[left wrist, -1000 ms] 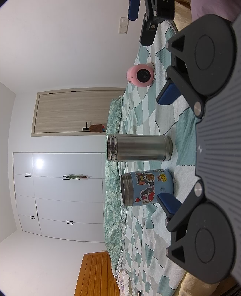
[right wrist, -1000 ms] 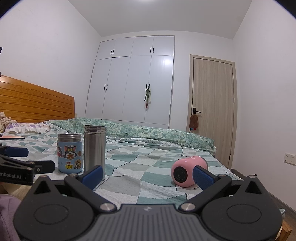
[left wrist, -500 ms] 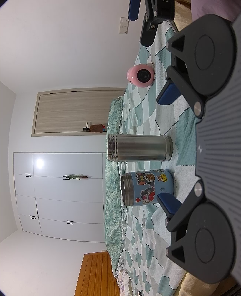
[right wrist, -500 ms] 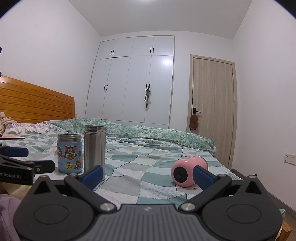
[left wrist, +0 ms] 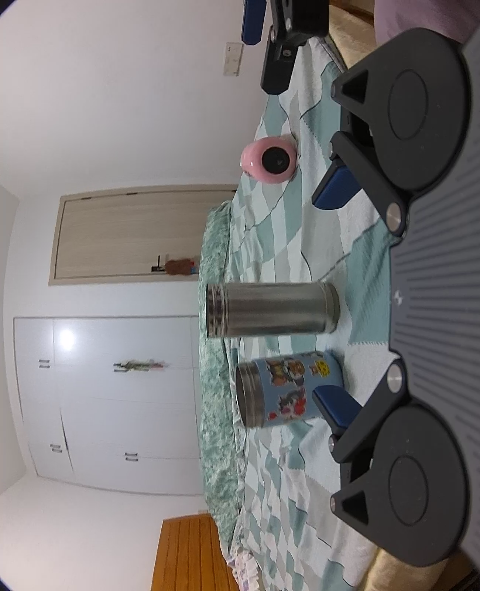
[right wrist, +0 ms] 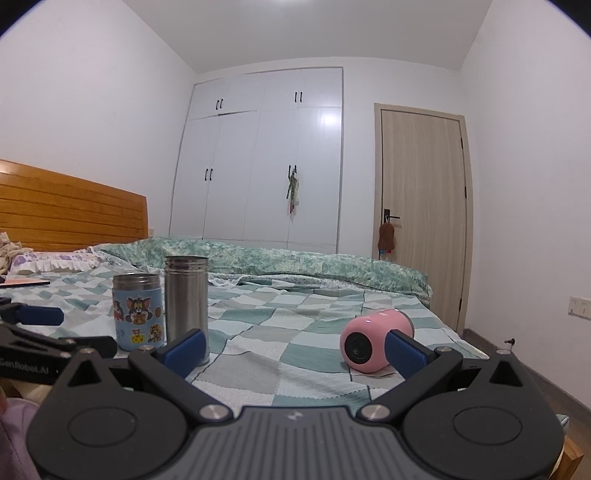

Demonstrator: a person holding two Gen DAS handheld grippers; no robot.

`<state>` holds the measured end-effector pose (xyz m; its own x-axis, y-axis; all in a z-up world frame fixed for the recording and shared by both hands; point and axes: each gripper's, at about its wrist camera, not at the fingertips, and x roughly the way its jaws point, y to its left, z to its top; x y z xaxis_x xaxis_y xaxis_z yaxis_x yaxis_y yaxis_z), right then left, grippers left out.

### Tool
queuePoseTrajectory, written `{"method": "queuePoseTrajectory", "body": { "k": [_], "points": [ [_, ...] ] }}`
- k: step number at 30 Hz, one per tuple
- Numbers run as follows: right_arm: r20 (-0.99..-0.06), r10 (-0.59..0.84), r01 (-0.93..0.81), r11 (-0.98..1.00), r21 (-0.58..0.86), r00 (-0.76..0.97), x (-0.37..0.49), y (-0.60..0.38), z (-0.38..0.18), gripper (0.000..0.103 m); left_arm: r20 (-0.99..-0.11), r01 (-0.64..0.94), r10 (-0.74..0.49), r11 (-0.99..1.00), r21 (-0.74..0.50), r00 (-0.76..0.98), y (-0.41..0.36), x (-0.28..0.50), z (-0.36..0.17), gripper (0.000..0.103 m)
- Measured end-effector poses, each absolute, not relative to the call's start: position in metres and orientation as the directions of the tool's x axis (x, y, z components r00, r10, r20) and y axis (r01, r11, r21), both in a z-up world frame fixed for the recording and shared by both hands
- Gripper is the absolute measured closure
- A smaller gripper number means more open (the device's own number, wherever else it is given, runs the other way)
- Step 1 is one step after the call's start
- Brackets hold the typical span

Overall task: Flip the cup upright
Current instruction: 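Reach the left tool to the pink cup lying on its side and grasp it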

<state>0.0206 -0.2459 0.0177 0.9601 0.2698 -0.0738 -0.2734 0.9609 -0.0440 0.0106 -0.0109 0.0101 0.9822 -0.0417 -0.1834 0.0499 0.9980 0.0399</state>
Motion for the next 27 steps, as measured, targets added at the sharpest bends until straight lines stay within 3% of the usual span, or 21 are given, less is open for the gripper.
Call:
{"method": "queuePoseTrajectory", "body": {
  "k": [10,27],
  "points": [
    [-0.116,0.235,-0.241,0.97,-0.043,0.965,0.064,-0.278,0.035,0.0,-0.215,0.174,-0.16,0.984,0.048,0.963,-0.039,0.062,0.036,0.0],
    [-0.334,0.22,-0.26,0.962,-0.079,0.917,0.203,-0.36,0.049,0.0,-0.4,0.379,-0.313,0.92,0.098,0.862,-0.132,0.226,0.07,0.0]
  ]
}}
